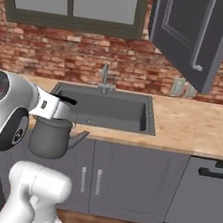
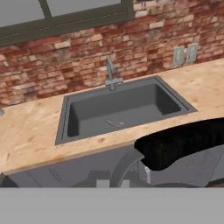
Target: Open the cabinet, pick the kettle from the cabinet, and place it in the sink.
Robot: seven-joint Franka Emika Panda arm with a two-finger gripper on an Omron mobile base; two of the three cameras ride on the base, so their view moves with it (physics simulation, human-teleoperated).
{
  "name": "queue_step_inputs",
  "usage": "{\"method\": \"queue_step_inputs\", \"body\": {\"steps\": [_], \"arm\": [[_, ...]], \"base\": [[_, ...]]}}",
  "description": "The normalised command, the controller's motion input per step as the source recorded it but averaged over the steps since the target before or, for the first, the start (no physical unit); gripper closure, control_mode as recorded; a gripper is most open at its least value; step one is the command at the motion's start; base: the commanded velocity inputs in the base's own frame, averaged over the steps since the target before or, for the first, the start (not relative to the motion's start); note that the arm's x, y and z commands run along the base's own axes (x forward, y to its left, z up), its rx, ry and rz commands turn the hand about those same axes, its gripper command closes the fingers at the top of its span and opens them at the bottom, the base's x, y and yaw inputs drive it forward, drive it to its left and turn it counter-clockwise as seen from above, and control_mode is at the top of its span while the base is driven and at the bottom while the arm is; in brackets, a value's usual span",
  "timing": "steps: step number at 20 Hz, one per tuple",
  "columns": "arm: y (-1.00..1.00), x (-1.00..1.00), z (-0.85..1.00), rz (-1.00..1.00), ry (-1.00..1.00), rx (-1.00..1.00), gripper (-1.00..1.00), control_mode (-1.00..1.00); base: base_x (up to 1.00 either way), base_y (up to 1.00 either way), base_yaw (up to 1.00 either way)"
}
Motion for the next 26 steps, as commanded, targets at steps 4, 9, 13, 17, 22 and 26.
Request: {"method": "queue_step_inputs", "body": {"steps": [4, 9, 13, 17, 22, 26], "arm": [[0.00, 0.00, 0.00, 0.00, 0.00, 0.00, 1.00, 1.00], [0.00, 0.00, 0.00, 0.00, 0.00, 0.00, 1.00, 1.00], [0.00, 0.00, 0.00, 0.00, 0.00, 0.00, 1.00, 1.00], [0.00, 0.00, 0.00, 0.00, 0.00, 0.00, 1.00, 1.00], [0.00, 0.00, 0.00, 0.00, 0.00, 0.00, 1.00, 1.00], [0.00, 0.00, 0.00, 0.00, 0.00, 0.00, 1.00, 1.00]], "base": [[0.70, 0.31, 0.06], [0.53, 0.25, 0.16], [0.34, 0.08, 0.30], [0.19, 0.00, 0.23], [0.41, 0.01, 0.15], [0.07, 0.01, 0.01]]}}
